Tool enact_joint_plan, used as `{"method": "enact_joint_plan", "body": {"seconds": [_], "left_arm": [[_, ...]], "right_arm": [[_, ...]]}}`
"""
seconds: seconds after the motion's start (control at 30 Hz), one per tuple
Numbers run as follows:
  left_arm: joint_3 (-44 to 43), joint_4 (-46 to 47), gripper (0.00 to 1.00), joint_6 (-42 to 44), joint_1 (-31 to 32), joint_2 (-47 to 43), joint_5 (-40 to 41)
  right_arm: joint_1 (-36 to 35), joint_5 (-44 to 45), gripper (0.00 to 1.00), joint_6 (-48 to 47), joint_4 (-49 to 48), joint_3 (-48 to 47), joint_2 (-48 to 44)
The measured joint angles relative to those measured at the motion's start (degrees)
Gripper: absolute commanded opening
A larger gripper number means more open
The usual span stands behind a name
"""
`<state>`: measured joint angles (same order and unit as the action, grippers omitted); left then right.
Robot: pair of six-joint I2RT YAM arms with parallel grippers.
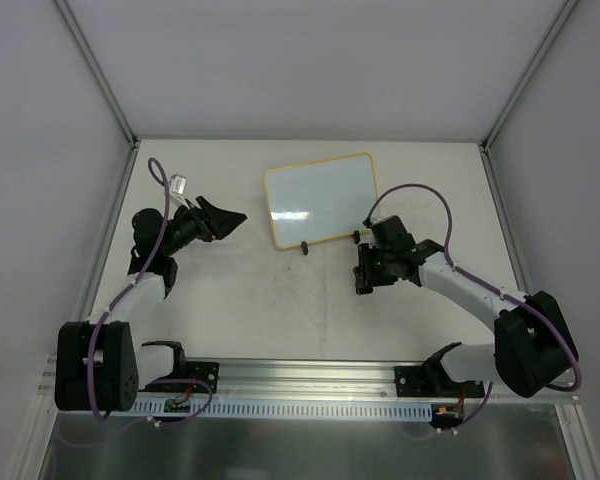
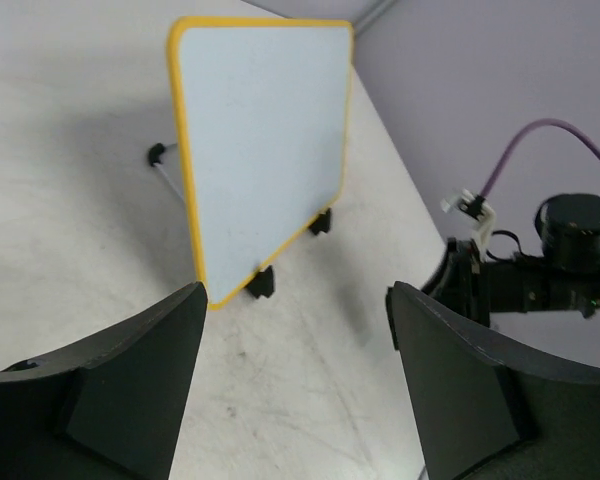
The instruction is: Erase the whiteboard
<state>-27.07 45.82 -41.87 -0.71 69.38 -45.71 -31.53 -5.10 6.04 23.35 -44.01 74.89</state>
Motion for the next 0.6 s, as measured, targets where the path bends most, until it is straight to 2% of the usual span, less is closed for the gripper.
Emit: {"method": "enact_joint_plan", "body": {"seconds": [0.1, 0.13, 0.3, 0.4, 0.43, 0.47, 0.5, 0.6], "left_arm": [[0.2, -9.7, 0.79, 4.3, 0.0, -6.9, 6.3], [0.7, -11.8, 0.8, 5.3, 0.0, -8.7, 8.0], [3.3, -18.2, 0.8, 6.5, 0.0, -13.0, 12.1], [3.9, -21.0, 0.8, 6.6, 0.0, -13.1, 12.9], [4.0, -21.4, 0.8, 6.6, 0.0, -13.2, 13.0], [4.0, -22.0, 0.8, 6.6, 0.0, -13.3, 13.2], [4.1, -22.5, 0.8, 6.6, 0.0, -13.5, 13.3], [4.2, -23.0, 0.8, 6.6, 0.0, -14.7, 13.4]], "right_arm": [[-1.3, 0.7, 0.28, 0.0, 0.2, 0.0, 1.9], [-1.8, 1.1, 0.35, 0.0, 0.3, 0.0, 2.5], [-3.7, 1.9, 0.38, 0.0, 0.7, 0.0, 3.2], [-4.3, 2.5, 0.47, 0.0, 0.7, 0.0, 3.4], [-4.3, 2.7, 0.47, 0.0, 0.7, 0.0, 3.5], [-4.4, 2.9, 0.54, 0.0, 0.7, 0.0, 3.7], [-4.6, 3.0, 0.57, 0.1, 0.7, 0.0, 3.9], [-5.2, 3.6, 0.6, 0.2, 0.7, 0.0, 4.7]]}}
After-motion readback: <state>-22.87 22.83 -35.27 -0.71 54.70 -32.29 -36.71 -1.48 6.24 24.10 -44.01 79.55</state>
